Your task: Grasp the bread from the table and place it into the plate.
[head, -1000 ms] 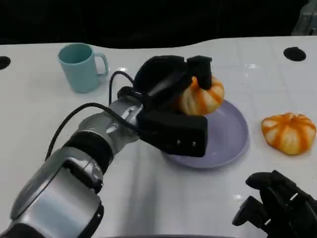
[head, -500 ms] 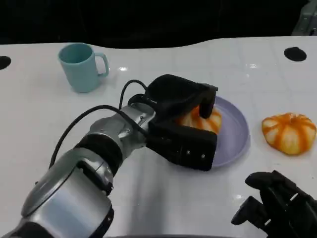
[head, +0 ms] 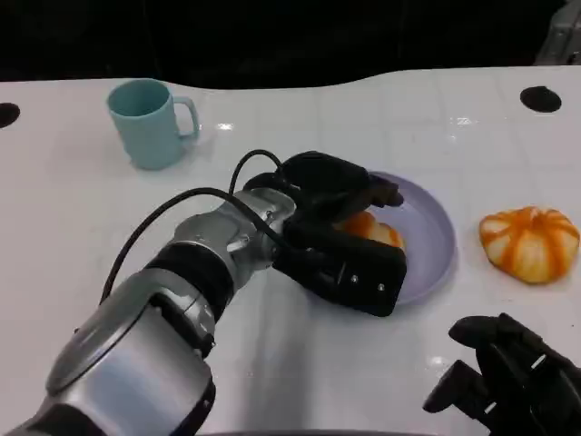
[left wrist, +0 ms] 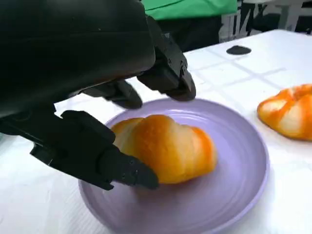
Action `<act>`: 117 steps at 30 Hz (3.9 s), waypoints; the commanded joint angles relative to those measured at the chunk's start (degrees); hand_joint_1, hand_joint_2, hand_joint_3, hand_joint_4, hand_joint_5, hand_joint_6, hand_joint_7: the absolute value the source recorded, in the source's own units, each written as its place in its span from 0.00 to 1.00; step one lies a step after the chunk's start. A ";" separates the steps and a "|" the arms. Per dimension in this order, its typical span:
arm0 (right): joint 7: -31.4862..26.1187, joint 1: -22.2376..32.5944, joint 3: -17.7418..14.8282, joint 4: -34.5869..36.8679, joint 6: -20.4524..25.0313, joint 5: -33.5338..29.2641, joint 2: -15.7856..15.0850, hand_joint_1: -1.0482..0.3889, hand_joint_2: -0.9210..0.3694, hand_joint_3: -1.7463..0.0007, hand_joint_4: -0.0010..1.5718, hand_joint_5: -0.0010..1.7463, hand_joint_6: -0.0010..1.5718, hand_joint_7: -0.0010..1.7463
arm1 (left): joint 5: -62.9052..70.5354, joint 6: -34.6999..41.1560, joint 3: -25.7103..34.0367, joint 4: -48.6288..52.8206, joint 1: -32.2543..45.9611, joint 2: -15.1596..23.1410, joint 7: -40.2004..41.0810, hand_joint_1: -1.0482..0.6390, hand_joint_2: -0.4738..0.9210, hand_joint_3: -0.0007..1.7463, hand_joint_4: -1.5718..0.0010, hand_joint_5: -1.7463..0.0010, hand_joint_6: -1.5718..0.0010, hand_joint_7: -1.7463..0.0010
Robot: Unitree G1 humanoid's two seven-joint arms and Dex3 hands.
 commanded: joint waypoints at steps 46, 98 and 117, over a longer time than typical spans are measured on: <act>0.69 -0.48 -0.81 -0.05 -0.45 0.15 -1.02 0.35 0.00 0.88 0.38 0.86 0.45 0.52 | -73.55 36.47 46.48 -57.80 42.52 2.66 -37.66 0.23 1.00 0.21 0.66 0.11 0.70 0.26; 3.10 -0.79 -1.72 2.84 -2.76 -1.47 -1.43 0.33 0.00 0.88 0.38 0.90 0.44 0.61 | -82.83 49.76 45.13 -85.23 71.25 1.86 -23.13 0.30 1.00 0.25 0.48 0.00 0.61 0.00; 3.20 -2.03 -2.41 4.06 -2.39 -0.63 -1.18 0.34 0.00 0.89 0.39 0.88 0.44 0.60 | -82.22 47.38 45.55 -84.76 71.70 1.16 -23.47 0.28 1.00 0.23 0.44 0.00 0.56 0.00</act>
